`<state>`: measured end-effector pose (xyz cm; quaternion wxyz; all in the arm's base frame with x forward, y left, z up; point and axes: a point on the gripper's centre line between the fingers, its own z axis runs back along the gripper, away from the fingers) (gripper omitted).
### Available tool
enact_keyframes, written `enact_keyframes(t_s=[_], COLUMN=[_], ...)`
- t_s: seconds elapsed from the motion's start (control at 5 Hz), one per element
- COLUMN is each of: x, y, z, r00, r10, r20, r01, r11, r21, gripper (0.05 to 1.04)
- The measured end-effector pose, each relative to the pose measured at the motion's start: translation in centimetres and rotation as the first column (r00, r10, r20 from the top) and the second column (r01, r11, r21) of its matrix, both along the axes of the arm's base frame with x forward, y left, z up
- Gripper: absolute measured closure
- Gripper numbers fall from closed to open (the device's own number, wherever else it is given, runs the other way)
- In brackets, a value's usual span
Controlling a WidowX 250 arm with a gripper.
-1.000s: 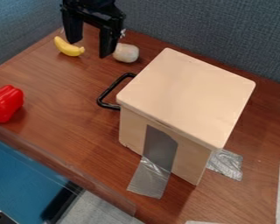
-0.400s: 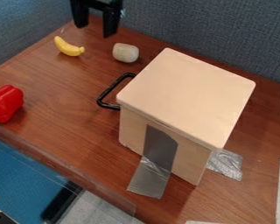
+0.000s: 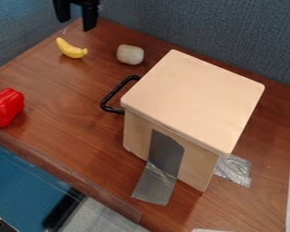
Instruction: Move a yellow banana
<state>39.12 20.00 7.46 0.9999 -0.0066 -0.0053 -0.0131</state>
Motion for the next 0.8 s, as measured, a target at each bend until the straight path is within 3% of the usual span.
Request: enact_keyframes(t_s=[0.2, 0.4, 0.8], x=[-0.2, 0.0, 2.2], y=[1.9, 2.8, 2.5], z=[-1.1, -2.7, -4.5], r00=[0.991, 0.946, 0.836], r10=[-0.131, -0.312, -0.542], r20=[0.031, 0.083, 0.082], r01=[0.132, 0.319, 0.548], r11=[0.991, 0.943, 0.829], r21=[-0.034, -0.094, -0.108], gripper=[0.083, 0.083, 0.083])
